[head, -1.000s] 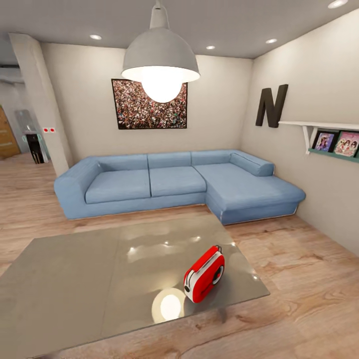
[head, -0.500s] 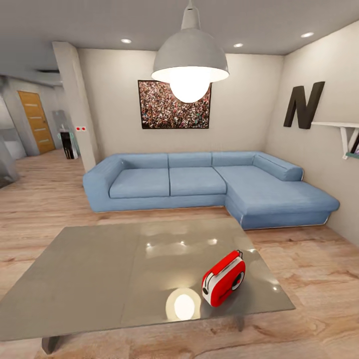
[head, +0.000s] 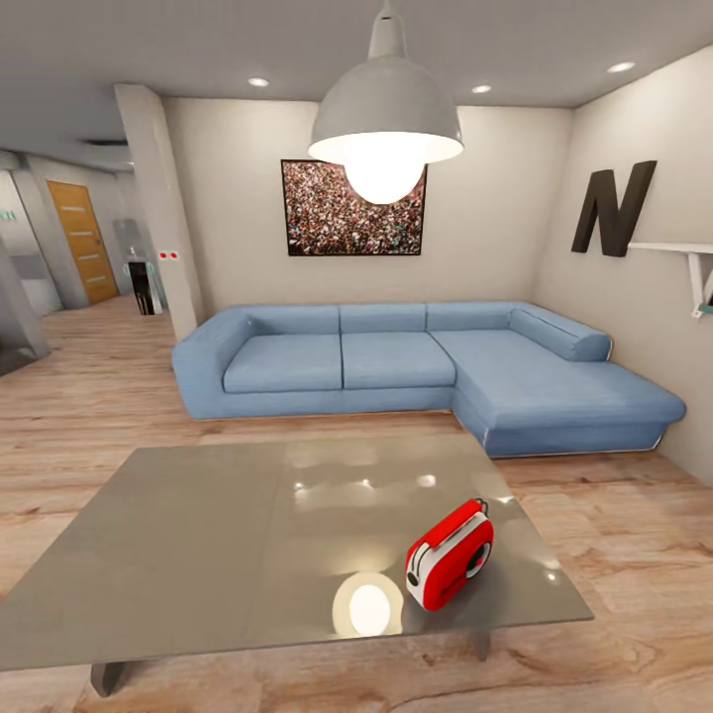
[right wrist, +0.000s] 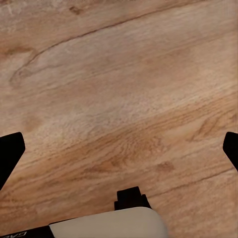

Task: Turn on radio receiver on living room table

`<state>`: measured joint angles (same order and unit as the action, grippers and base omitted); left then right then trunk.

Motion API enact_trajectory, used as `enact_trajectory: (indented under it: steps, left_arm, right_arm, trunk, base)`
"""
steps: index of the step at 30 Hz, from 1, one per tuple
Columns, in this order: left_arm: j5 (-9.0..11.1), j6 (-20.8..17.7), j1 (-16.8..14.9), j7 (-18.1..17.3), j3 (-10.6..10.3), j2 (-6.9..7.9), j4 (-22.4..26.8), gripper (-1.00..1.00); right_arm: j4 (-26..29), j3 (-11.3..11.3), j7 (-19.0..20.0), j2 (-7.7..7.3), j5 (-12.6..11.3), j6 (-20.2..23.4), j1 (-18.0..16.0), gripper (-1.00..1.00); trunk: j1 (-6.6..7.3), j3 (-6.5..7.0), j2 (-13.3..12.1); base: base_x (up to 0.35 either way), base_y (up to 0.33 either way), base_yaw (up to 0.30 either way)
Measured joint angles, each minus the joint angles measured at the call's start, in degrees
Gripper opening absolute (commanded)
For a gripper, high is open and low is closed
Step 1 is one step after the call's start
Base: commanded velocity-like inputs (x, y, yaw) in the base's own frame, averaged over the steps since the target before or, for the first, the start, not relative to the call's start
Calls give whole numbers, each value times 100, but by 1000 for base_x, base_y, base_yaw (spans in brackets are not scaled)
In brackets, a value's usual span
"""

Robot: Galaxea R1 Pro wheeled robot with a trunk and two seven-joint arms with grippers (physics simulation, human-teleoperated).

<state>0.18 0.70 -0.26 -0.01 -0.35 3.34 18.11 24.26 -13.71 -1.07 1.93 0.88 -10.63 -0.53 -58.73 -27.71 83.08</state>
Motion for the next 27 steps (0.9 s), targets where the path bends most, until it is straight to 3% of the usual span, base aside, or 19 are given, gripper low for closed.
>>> enact_trajectory:
  steps: [27]
  left_arm:
    - [-1, 0, 0, 1, 0, 0, 0, 100]
  right_arm:
    - [0, 0, 1, 0, 0, 0, -4, 100]
  trunk:
    - [0, 0, 0]
  base:
    - [70, -199, 0]
